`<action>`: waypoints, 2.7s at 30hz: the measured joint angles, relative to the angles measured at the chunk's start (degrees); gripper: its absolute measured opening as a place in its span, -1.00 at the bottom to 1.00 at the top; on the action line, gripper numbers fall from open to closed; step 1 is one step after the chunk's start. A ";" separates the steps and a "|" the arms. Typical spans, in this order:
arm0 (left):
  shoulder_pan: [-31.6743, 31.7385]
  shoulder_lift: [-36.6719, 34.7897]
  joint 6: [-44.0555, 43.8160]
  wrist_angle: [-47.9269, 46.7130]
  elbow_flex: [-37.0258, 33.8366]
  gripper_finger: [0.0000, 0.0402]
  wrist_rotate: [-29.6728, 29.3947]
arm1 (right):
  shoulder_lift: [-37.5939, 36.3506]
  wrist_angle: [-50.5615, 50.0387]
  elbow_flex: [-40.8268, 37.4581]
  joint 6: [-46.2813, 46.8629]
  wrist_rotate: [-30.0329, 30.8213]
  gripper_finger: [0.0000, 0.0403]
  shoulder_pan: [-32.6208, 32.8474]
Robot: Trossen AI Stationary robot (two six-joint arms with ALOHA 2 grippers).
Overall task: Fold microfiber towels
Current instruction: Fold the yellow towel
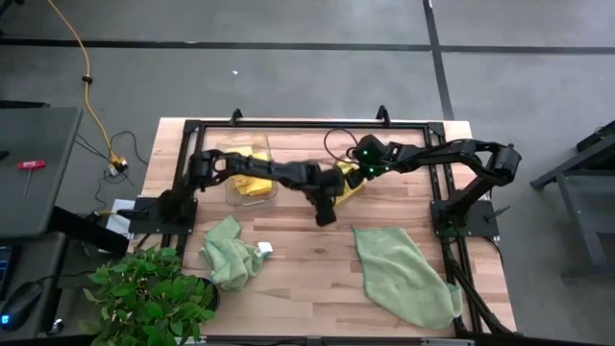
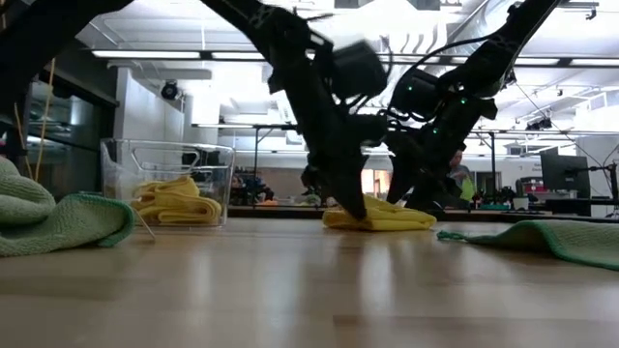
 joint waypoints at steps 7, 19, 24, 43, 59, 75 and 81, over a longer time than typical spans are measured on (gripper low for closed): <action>-5.84 0.00 -2.00 3.54 0.00 -1.00 0.38 | -0.07 -0.41 0.00 -7.42 -0.28 0.07 -0.01; 1.74 -17.08 0.78 4.90 0.09 -1.00 -0.22 | -6.29 -3.53 4.74 -11.76 3.59 0.07 -0.26; 5.57 -28.20 1.23 13.25 -3.23 -1.00 -2.91 | -2.59 -0.23 6.05 -3.60 5.15 0.03 -1.06; 2.73 -52.15 -16.58 34.02 -36.09 -1.00 -7.36 | 21.46 -31.42 34.64 -7.15 7.65 -0.46 -9.20; 1.80 -50.63 -11.87 34.91 -36.04 -1.00 -7.47 | 21.80 -36.26 34.56 -0.37 5.59 -0.78 -9.41; 2.00 -50.62 -8.72 34.76 -36.04 -1.00 -4.48 | 23.47 -21.82 34.51 5.85 -5.30 -0.93 5.10; 1.99 -50.63 -7.46 33.81 -36.04 -1.00 -4.28 | 19.65 -25.06 34.51 1.02 0.40 -0.93 7.36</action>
